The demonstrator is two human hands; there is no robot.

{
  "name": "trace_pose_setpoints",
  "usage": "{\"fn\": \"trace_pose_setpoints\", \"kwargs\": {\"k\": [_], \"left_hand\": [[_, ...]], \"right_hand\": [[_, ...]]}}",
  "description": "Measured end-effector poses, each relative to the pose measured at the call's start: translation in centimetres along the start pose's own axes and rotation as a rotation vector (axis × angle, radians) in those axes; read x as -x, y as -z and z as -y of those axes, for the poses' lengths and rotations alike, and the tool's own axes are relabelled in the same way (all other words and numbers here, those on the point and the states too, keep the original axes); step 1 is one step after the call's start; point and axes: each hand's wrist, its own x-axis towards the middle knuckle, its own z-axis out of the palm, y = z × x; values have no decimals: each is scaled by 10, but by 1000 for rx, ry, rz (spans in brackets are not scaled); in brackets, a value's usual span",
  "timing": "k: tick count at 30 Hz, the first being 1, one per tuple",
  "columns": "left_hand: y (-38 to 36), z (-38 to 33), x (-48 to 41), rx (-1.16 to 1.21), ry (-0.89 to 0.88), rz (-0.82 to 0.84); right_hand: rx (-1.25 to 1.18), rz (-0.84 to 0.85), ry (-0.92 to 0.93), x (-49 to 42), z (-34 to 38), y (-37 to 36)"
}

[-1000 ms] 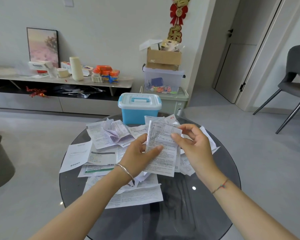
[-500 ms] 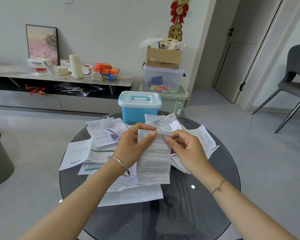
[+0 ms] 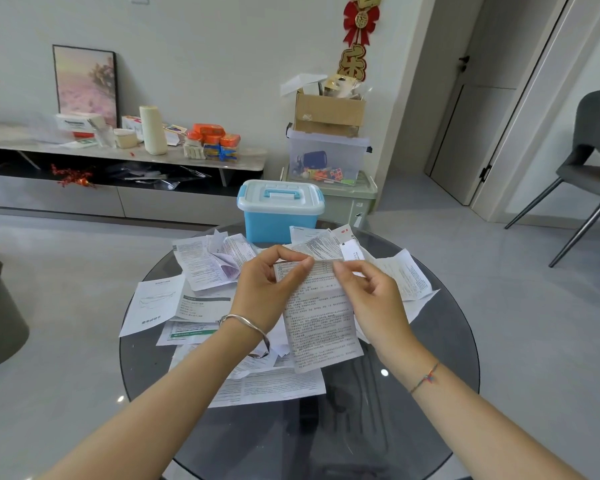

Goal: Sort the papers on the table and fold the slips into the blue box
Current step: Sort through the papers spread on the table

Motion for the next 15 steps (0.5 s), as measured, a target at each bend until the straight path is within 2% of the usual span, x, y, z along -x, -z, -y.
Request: {"fn": "trace_pose_setpoints", "kwargs": {"k": [8,13,15], "left_hand": [[-12,1,7,-34,32,-18],[-9,-3,8,125,300,111],[-7,-3,8,106,346,150]], "right_hand": [[141,-22,130,1,-1,-4],[129,-105,205,-4,-1,2],[141,-153,223,-8,-3,6]]}}
